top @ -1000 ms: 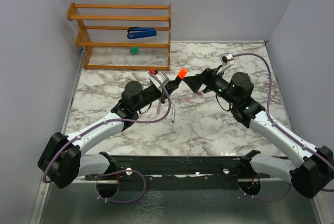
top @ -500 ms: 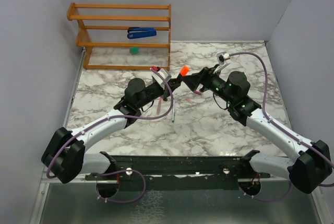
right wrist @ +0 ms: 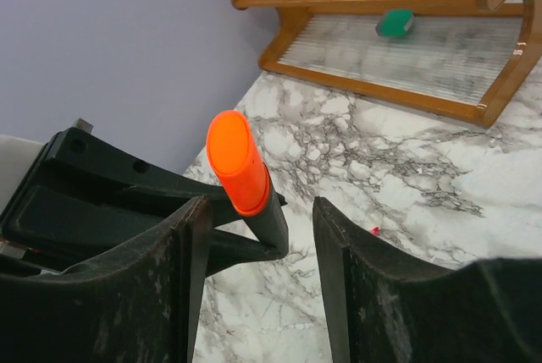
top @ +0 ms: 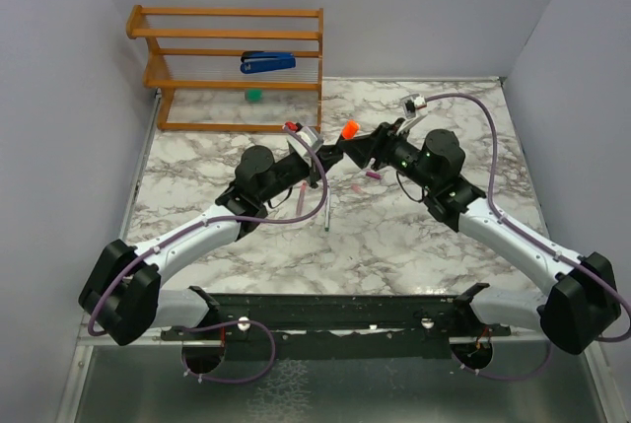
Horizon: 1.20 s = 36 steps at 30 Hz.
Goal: Insert the pens into the pen caps
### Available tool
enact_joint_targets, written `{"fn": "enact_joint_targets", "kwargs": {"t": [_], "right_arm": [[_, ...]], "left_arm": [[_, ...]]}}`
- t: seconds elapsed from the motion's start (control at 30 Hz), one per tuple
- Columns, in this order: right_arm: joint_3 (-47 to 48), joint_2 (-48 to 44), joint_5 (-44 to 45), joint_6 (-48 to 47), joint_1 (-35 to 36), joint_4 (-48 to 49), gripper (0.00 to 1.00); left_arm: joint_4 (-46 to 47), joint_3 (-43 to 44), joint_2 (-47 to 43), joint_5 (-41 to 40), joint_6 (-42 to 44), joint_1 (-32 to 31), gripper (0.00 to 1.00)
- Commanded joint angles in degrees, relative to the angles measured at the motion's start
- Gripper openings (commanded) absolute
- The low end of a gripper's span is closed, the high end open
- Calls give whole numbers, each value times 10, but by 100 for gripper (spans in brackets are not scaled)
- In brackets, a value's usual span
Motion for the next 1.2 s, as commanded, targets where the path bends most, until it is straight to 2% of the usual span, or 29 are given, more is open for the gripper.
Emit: {"fn": "enact_joint_targets", "kwargs": {"t": [0.0, 0.33, 0.43, 0.5, 0.7, 0.77, 0.8, 0.87, 1.03, 1.17], "right_arm": [[18, 13, -18, 2, 7, 25, 51], [21, 25, -26, 4, 8, 32, 35], [18, 25, -28, 4, 8, 35, 19], [17, 25, -29, 4, 8, 34, 2], [18, 18, -30, -7, 8, 22, 0], [21, 13, -34, -16, 8, 15, 0], [24, 10, -37, -21, 8, 11, 1], [29, 3, -44, -33, 8, 2, 0], [52, -15, -59, -64, 8, -31, 1], [67, -31, -95, -95, 8, -48, 0]], "left_arm": [[12, 16, 4, 16, -14, -5, 0], [12, 22, 6, 19, -15, -6, 0], [12, 21, 6, 20, -14, -7, 0], [12, 20, 7, 21, -12, -6, 0], [11, 6, -4, 29, 15, -6, 0], [11, -1, -11, 33, 20, -4, 28], [11, -4, -15, 38, 22, -3, 38], [10, -10, -24, 65, 26, 4, 49], [7, -25, -43, 164, 10, 50, 55], [7, -12, -25, 297, -68, 134, 56]]}}
